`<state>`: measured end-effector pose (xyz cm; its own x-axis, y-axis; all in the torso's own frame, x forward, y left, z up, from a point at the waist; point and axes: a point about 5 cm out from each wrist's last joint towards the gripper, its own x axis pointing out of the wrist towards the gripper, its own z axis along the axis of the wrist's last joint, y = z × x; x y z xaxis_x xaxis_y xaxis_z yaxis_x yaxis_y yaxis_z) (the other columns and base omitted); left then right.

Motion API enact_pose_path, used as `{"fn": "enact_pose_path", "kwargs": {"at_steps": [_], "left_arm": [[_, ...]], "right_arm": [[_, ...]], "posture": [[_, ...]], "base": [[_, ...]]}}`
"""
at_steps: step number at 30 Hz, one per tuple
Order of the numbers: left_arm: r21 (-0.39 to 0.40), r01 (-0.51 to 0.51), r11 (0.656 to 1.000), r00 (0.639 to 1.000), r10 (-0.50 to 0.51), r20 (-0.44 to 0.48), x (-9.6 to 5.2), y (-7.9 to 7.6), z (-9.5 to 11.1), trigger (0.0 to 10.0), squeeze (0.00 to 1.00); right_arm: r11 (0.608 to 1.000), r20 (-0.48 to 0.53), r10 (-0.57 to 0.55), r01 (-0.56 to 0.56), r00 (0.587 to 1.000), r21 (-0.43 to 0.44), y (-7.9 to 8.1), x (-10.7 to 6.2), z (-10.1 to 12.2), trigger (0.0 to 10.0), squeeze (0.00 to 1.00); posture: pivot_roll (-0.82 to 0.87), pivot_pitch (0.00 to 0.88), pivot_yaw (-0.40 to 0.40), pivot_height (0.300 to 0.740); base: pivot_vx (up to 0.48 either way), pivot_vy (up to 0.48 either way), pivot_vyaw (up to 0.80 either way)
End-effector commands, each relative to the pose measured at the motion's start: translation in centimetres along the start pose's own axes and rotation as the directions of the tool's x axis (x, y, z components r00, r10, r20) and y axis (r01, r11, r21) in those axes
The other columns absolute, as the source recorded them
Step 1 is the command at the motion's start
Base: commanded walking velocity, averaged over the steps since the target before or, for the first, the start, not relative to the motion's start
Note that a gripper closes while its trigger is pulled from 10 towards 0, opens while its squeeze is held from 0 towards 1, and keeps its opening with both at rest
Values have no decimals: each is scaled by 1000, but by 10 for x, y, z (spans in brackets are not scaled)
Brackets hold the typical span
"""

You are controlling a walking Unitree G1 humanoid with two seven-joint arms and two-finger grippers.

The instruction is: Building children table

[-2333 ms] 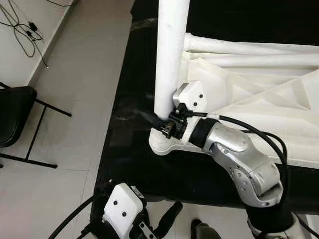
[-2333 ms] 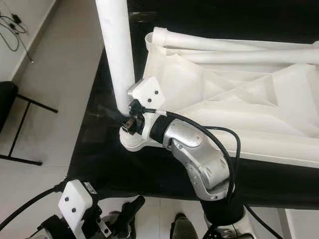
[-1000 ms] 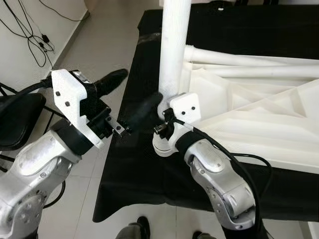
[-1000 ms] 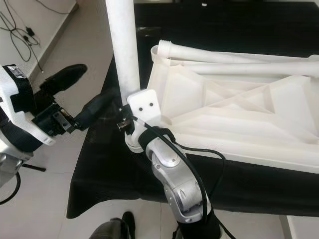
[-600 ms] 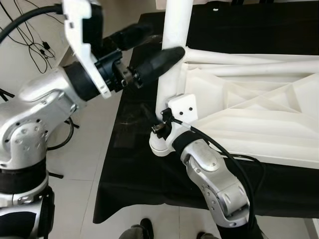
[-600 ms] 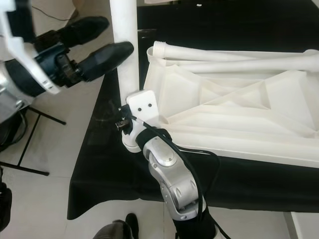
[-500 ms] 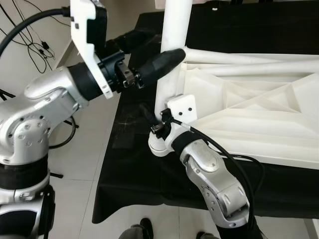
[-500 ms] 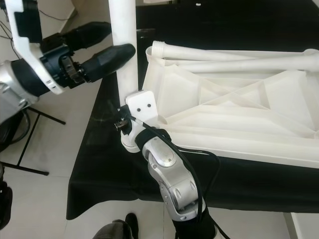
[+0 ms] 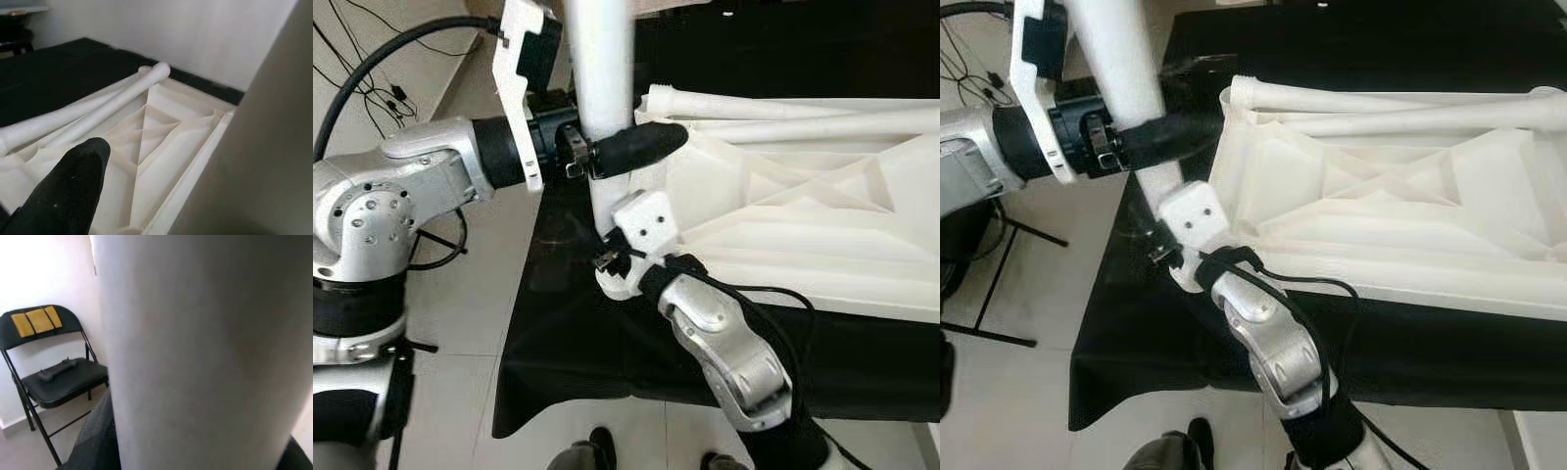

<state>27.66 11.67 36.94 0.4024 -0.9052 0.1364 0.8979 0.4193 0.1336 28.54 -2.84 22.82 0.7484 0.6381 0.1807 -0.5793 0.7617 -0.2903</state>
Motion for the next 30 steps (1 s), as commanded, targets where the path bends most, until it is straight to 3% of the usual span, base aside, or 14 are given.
{"fn": "enact_pose_path", "kwargs": {"at_steps": [1,2,3,4,8,12,21,30], "left_arm": [[6,-12,1000,999,12,-33,-4,2,-3,10000,0],[8,-12,1000,999,12,-34,-4,3,-2,8588,0],[8,-12,1000,999,12,-34,-4,3,-2,8588,0],[59,-52,997,998,55,-38,-8,5,0,0,0],[137,-112,984,993,116,-18,-14,8,8,0,0],[165,-140,976,990,142,-3,-16,9,11,0,0],[161,-186,969,982,186,17,-24,14,10,0,0],[173,-251,952,968,248,38,-31,18,11,0,0]], "right_arm": [[999,-117,33,-37,993,-34,5,1,-23,10000,0],[999,-115,35,-39,993,-36,4,1,-23,10000,0],[999,-115,35,-39,993,-36,4,1,-23,10000,0],[998,-109,49,-54,993,-42,2,6,-23,10000,0],[996,-108,64,-70,992,-49,-6,13,-22,10000,0],[996,-106,67,-72,992,-44,-11,17,-21,10000,0],[991,-84,130,-129,988,19,-25,27,-15,10000,0],[985,-85,174,-173,981,16,-38,39,-10,10000,0]], "posture": [[30,236,132,740],[30,234,132,740],[30,234,132,740],[32,221,129,740],[32,214,126,740],[31,204,119,740],[31,198,101,740],[38,210,79,740]], "base": [[0,0,0],[0,0,0],[0,0,0],[0,0,0],[0,0,0],[0,0,0],[0,0,0],[0,0,0]]}}
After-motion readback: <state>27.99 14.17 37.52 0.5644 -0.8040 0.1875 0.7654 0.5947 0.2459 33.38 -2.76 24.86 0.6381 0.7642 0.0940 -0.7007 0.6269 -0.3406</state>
